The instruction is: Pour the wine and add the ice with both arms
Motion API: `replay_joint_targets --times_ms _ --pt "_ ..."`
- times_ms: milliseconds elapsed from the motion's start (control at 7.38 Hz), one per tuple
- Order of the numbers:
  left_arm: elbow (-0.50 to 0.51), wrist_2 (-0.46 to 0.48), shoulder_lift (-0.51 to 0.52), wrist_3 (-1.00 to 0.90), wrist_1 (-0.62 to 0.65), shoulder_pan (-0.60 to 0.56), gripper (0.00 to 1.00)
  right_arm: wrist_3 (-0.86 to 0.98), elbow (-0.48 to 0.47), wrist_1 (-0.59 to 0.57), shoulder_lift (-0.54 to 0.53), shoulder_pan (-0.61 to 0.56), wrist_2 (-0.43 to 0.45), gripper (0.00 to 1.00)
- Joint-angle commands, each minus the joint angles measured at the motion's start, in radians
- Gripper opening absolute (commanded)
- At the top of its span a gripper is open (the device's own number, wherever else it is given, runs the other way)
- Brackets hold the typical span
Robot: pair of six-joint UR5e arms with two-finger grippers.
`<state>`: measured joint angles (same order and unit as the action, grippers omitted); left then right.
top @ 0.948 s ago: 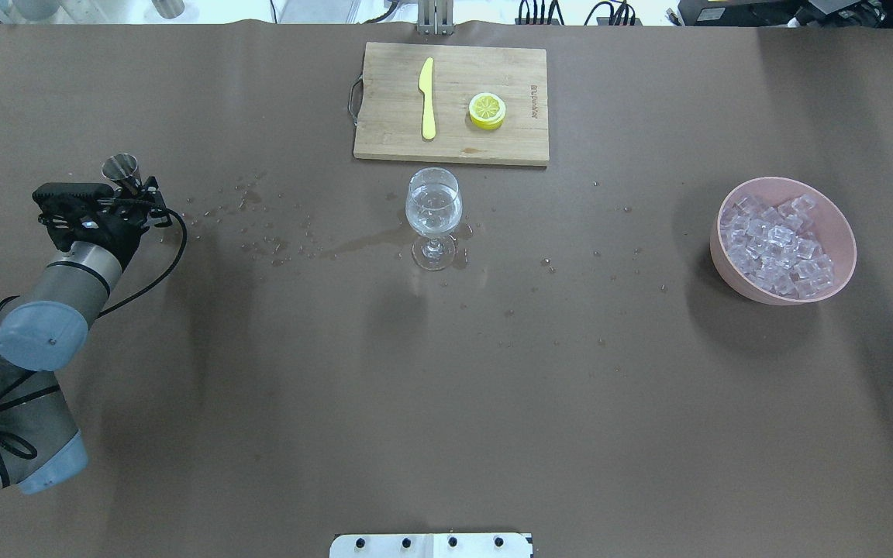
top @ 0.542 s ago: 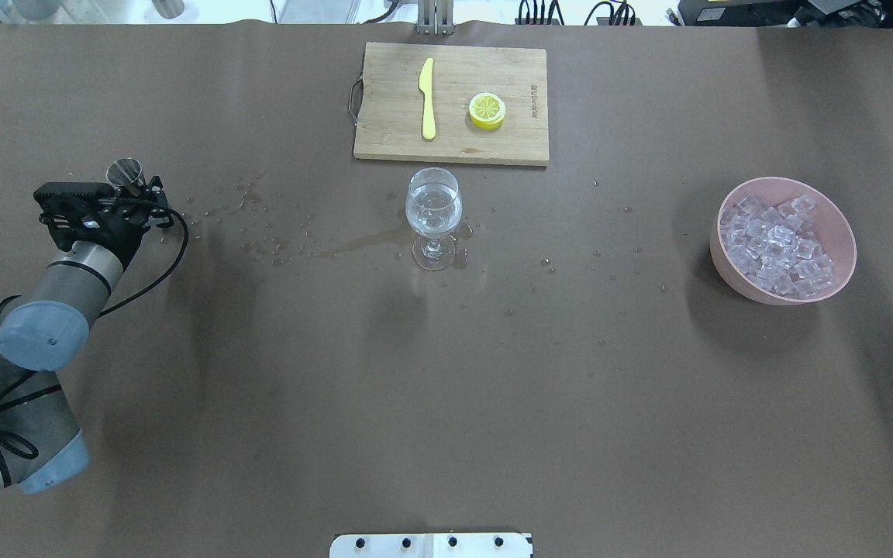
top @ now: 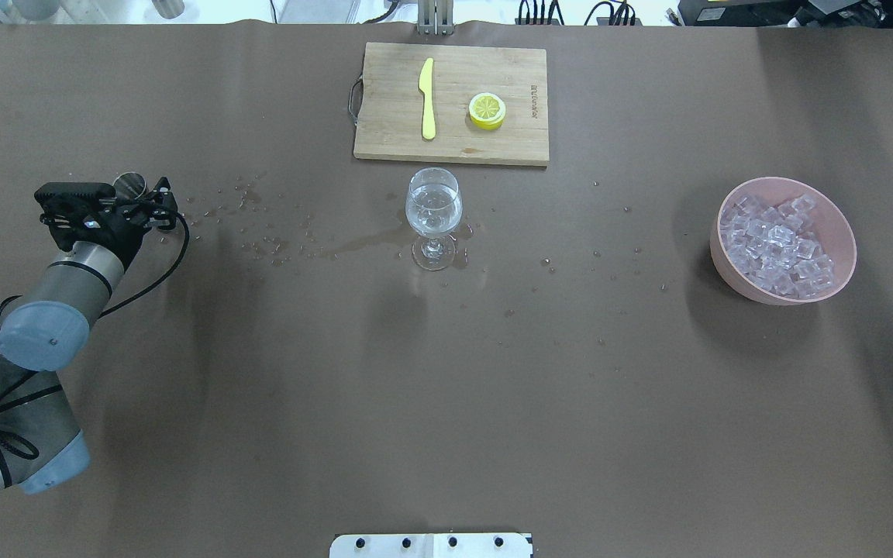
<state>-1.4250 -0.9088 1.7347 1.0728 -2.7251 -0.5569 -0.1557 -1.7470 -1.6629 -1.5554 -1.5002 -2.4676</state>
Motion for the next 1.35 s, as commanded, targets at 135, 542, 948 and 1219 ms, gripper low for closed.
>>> replay_joint_targets --times_ms 135,542,948,1219 --pt "-0.014 -0.018 -0.017 -0.014 0.002 0.0 0.98 0.001 0.001 0.0 -0.002 0.0 0.001 1.0" --pt "-0.06 -0.044 -0.095 -0.042 0.002 0.009 0.98 0.001 0.001 0.0 -0.002 0.0 0.002 1.0" --pt "-0.13 -0.048 -0.119 -0.028 0.004 0.073 0.98 0.001 0.003 0.0 -0.003 0.0 0.012 1.0" --pt "-0.269 -0.164 -0.223 -0.028 0.065 0.078 0.98 0.002 0.003 0.0 -0.005 0.0 0.013 1.0"
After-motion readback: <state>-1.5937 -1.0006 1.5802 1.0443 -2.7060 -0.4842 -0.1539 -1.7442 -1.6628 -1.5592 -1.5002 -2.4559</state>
